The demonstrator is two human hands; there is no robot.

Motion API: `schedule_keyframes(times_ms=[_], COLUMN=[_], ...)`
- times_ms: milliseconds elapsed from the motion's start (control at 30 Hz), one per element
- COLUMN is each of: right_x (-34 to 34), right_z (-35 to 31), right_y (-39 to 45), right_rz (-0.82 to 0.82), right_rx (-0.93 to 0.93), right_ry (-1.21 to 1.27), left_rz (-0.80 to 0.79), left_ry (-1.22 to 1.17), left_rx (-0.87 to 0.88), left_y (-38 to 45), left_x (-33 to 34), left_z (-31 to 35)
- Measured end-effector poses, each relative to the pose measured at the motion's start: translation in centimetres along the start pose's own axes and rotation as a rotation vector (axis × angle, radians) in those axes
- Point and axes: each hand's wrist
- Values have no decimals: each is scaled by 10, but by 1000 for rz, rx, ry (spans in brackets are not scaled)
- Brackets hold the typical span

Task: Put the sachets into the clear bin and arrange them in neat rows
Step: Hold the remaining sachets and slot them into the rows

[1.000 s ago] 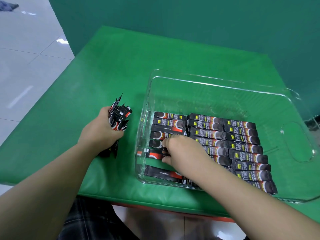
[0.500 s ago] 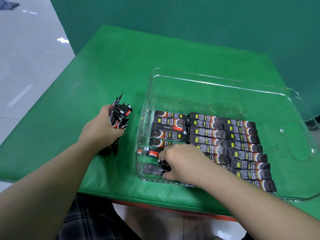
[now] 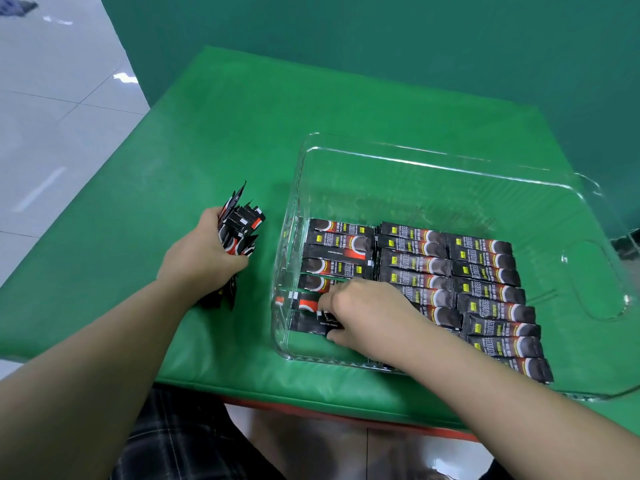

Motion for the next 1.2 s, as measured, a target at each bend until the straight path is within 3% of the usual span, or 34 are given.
schedule_keyframes(times_ms=[233,433,633,833,1033,1200], right_x=[-9,-17,-10,-2,-15,-14], right_z=[-3,-14,-14,-14,-7,8], right_y=[-4,-5,-2,0,-5,-7], right_rz=[58,-103,-209,-138,-14,25], right_rx=[12,36,58,36,102,113], right_ry=[215,483,531,508,681,507], left_rz=[5,4,0,3,-6,8], left_ry=[-16,-15,-21,-14,-25,-9], left_rx=[1,-3,-6,-8,-8,3], left_y=[0,-1,0,0,0,-1], left_x=[0,0,0,0,0,0], left_z=[-1,1,0,0,-1,1])
Point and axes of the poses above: each hand's wrist, its own y-axis towards the middle knuckle, its own x-axis out of the palm, z = x × y, and after that the axes turned 4 degrees about -y, right-handed
